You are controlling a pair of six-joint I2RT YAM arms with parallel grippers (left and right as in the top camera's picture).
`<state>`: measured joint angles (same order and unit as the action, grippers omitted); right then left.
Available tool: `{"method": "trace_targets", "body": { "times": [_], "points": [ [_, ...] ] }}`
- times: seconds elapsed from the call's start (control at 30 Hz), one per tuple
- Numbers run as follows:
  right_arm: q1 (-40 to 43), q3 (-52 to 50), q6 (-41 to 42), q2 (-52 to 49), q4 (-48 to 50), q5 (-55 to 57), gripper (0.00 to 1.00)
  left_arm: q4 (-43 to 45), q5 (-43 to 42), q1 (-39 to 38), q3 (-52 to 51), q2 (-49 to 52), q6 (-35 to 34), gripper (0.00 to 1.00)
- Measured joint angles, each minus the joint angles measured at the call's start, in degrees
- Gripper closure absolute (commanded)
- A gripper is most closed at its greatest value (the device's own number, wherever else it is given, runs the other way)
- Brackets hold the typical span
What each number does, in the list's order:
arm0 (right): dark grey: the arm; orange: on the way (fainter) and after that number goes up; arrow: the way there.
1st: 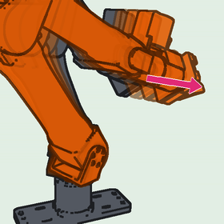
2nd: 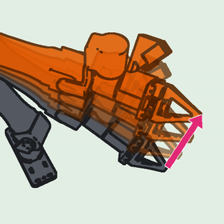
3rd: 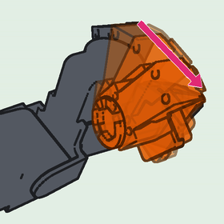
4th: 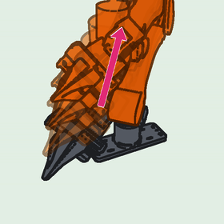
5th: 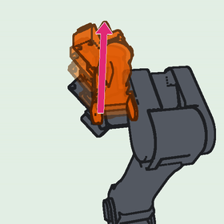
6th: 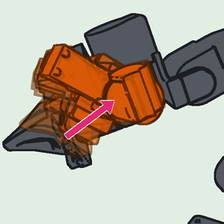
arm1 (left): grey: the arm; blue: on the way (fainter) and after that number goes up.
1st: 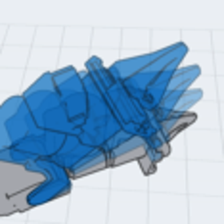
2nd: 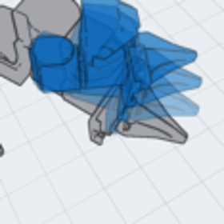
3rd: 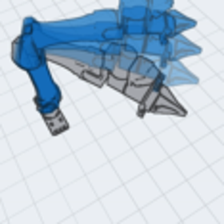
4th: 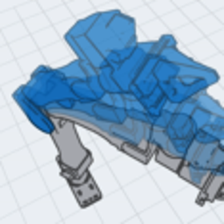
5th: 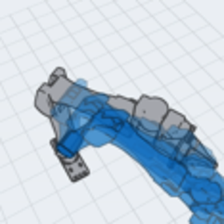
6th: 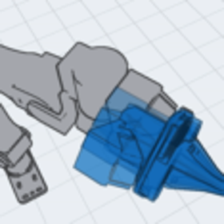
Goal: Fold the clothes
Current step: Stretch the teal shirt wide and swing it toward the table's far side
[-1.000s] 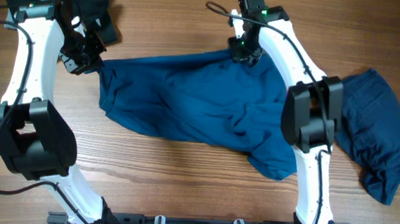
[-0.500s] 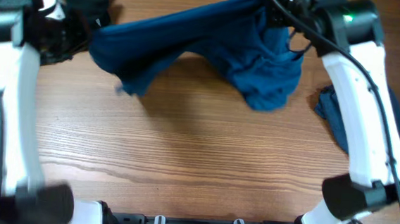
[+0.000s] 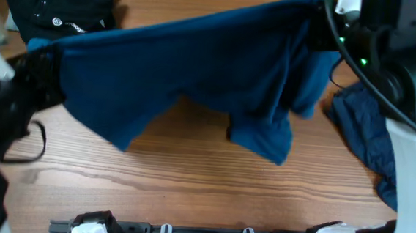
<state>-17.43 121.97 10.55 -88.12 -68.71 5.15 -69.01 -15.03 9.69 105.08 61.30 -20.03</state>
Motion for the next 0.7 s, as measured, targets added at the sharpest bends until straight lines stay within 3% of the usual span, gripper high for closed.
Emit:
{"method": "trace_targets", "body": {
  "times": [0.37, 0.7],
  "points": [
    [0.00, 0.00, 5.07, 13.27, -6.49, -0.17, 0.96, -7.91, 0.13, 0.00, 2.21, -4.61, 0.00, 0.96],
    [0.00, 6.43, 8.28, 18.51, -12.04, -1.77, 0.96, -14.58, 0.11, 0.00, 19.96, -5.05, 0.00, 0.96]
  ]
}}
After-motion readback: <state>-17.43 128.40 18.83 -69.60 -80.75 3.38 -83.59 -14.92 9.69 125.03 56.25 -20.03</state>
